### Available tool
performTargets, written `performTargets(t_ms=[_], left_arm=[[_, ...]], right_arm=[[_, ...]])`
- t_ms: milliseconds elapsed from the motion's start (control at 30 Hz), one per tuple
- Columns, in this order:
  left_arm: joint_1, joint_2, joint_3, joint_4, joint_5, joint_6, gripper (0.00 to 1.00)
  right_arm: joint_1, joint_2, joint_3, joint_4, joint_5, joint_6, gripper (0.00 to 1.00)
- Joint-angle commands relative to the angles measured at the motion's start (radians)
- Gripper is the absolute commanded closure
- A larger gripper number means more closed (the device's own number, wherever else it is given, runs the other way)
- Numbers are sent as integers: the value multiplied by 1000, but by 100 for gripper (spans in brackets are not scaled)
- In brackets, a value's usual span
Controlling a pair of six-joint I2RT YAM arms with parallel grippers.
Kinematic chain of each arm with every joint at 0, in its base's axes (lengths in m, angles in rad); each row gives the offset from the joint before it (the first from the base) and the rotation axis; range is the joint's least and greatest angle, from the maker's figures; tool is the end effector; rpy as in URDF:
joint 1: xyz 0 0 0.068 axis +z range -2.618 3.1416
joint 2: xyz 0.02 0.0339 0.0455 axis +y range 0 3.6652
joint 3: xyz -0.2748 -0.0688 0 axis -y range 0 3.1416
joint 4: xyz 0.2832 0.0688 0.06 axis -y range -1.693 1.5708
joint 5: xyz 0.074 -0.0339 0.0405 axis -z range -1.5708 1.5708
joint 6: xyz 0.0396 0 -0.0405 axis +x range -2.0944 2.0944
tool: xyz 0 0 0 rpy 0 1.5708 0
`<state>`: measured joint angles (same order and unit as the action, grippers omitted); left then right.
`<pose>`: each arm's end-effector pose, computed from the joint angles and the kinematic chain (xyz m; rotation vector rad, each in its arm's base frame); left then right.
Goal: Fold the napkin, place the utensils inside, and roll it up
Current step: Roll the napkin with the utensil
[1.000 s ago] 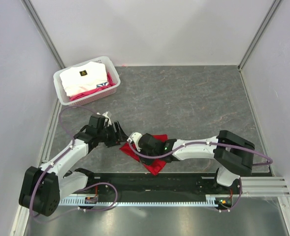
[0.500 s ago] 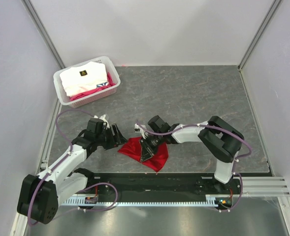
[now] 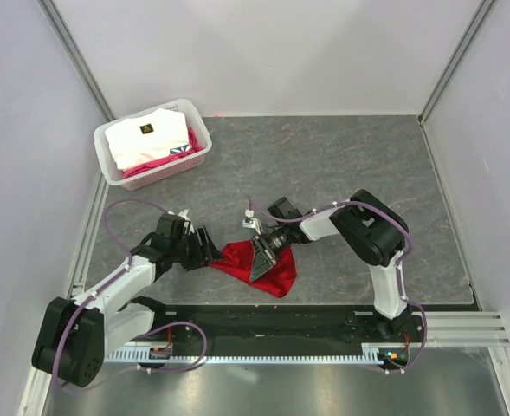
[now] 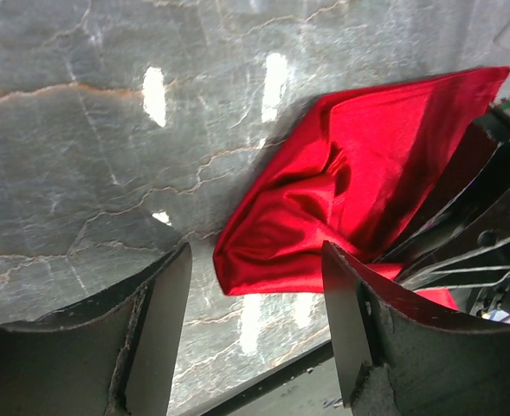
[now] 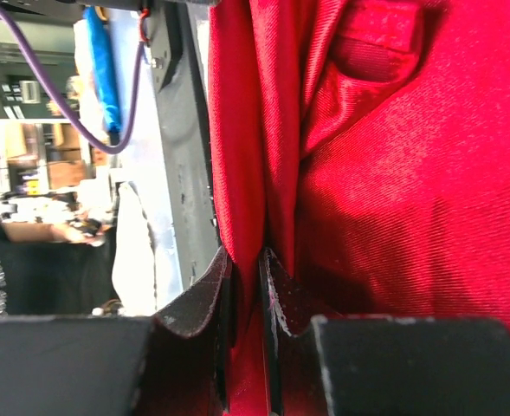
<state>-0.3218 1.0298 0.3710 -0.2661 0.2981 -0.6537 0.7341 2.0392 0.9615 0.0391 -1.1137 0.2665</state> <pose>0.1922 -0.0763 0.1338 -0.3013 2.5916 -0.7543 0.2564 0.2792 0.0588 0.9904 -2.3302 -1.6900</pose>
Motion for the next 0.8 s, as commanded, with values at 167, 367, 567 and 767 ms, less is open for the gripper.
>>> performTargets(t_ms=[167,367,567,767], left_arm=[[1,-30,-49,64,52,-15,31],[1,41,-61,103,52,-27,52],[3,130,-29,137,49,-30,61],[3,173,0,128,41,-30,84]], right_arm=[[-48,95,3,12,179,-58,95],[-50,82,-1,12,221,-62,94],[-48,81,-1,12,230,-69,93],[-47,65,-4,1,253,-84,93]])
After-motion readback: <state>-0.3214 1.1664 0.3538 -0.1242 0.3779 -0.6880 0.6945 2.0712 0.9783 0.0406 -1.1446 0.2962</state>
